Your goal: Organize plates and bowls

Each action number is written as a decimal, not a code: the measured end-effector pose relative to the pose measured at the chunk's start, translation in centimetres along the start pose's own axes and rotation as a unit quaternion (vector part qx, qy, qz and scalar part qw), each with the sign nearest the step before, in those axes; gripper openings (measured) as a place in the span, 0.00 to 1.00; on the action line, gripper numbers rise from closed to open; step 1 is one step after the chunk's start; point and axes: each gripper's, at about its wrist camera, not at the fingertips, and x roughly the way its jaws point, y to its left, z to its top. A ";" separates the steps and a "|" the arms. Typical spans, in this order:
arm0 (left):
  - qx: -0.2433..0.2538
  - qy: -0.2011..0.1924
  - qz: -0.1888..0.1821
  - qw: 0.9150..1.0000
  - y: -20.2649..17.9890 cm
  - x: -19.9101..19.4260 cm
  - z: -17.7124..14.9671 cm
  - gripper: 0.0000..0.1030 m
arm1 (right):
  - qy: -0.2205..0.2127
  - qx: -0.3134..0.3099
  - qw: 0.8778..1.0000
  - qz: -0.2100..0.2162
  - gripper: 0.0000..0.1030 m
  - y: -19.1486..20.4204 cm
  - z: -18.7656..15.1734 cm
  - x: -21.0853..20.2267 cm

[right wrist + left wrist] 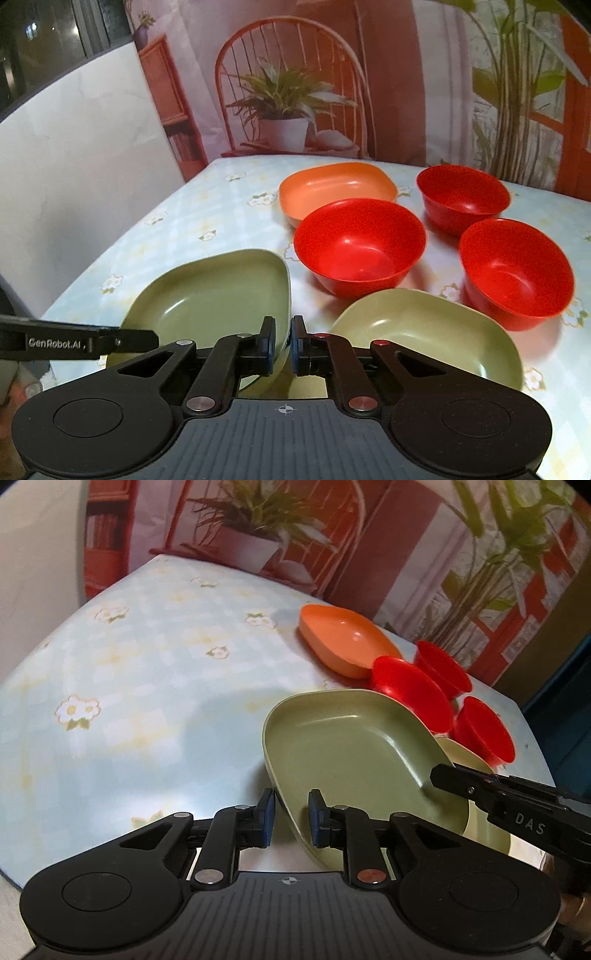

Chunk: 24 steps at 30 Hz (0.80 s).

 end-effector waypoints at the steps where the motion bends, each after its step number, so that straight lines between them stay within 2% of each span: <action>1: 0.007 -0.002 -0.003 1.000 -0.3 -0.1 0.1 0.20 | -0.003 0.002 1.000 0.000 0.08 -0.1 -0.2 -0.4; 11: 0.076 0.013 -0.036 0.996 -3.3 0.2 0.8 0.20 | -0.038 0.030 0.999 -0.013 0.09 -1.6 -1.3 -4.6; 18: 0.130 0.029 -0.055 0.990 -6.1 1.2 0.9 0.20 | -0.052 0.070 0.996 -0.030 0.10 -3.7 -3.0 -7.2; 24: 0.154 0.051 -0.071 0.984 -8.5 3.1 1.2 0.20 | -0.060 0.099 0.992 -0.054 0.10 -5.8 -4.5 -8.9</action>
